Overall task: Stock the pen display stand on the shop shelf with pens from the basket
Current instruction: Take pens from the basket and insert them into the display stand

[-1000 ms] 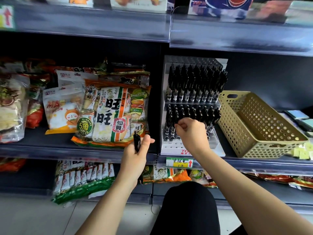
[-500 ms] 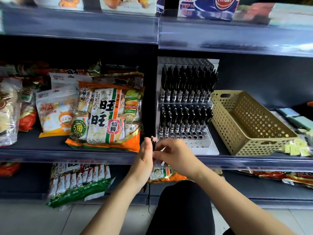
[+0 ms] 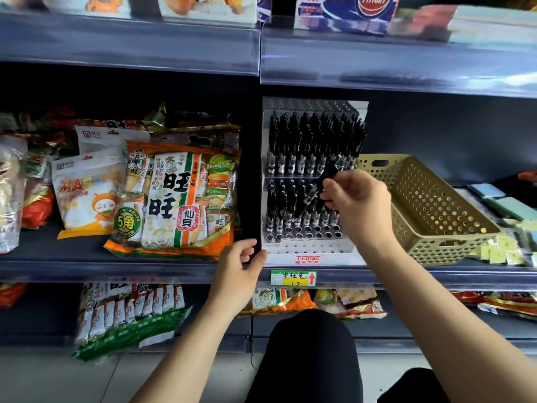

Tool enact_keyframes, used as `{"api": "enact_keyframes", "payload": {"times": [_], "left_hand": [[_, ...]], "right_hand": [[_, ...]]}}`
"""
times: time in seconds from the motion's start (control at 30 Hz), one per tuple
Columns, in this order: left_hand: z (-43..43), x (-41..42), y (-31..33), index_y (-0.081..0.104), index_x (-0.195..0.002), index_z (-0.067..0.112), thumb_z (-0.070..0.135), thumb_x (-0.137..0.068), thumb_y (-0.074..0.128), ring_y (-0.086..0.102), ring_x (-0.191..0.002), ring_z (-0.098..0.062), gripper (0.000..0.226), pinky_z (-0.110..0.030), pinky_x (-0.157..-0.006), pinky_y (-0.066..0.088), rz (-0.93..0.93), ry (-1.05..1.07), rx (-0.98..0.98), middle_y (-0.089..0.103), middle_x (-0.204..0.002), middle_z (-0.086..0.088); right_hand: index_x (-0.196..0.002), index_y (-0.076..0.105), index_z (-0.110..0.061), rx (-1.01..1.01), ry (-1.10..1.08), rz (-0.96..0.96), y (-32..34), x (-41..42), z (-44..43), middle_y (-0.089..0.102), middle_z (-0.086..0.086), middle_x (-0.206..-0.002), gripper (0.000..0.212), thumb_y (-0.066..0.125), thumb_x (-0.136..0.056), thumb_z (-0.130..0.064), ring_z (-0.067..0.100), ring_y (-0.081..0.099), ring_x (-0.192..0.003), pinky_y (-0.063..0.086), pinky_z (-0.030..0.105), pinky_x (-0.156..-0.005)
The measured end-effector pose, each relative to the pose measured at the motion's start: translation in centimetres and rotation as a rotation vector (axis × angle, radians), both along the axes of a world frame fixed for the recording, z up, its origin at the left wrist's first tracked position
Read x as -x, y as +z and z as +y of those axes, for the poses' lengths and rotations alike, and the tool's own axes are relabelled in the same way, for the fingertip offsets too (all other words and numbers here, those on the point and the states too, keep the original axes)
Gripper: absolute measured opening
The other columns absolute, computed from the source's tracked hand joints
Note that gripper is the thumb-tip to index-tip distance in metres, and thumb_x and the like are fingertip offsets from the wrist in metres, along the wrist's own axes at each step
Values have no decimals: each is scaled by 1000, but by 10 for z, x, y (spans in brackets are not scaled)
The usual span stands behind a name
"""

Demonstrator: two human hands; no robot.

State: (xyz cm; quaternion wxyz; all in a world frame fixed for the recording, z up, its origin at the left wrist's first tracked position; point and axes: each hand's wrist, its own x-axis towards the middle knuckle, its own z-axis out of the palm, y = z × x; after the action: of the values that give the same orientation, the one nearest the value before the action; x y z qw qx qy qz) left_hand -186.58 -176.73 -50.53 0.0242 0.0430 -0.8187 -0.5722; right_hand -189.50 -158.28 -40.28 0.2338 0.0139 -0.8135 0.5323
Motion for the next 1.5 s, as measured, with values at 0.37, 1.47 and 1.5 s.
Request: {"api": "enact_keyframes", "payload": {"times": [0.37,1.47,1.5], "left_hand": [[7,21,12,57,-129,19,46,-89,56,61,-109,-15,48,-23,-75,44,89,77,439,63,-125,3],[26,13,30,63,-77,21,50,-95,37,55,-57,-16,43,-28,-48,46,213,146,788,59,-67,7],[34,11,36,63,-79,22,50,-95,38,54,-59,-14,41,-26,-48,45,260,136,774,59,-70,8]], "right_hand": [[-92,68,-7,-282,-22,26,-18,14,-20,61,-6,-71,13,62,-89,-19,-2,54,-64,41,5,-57],[-117,62,-13,-816,-127,-176,-9,-18,121,66,3,-102,39,60,-87,-37,12,57,-84,45,19,-74],[-119,61,-13,-889,-70,-284,-11,-22,136,66,2,-101,40,61,-86,-36,10,56,-82,42,14,-71]]}}
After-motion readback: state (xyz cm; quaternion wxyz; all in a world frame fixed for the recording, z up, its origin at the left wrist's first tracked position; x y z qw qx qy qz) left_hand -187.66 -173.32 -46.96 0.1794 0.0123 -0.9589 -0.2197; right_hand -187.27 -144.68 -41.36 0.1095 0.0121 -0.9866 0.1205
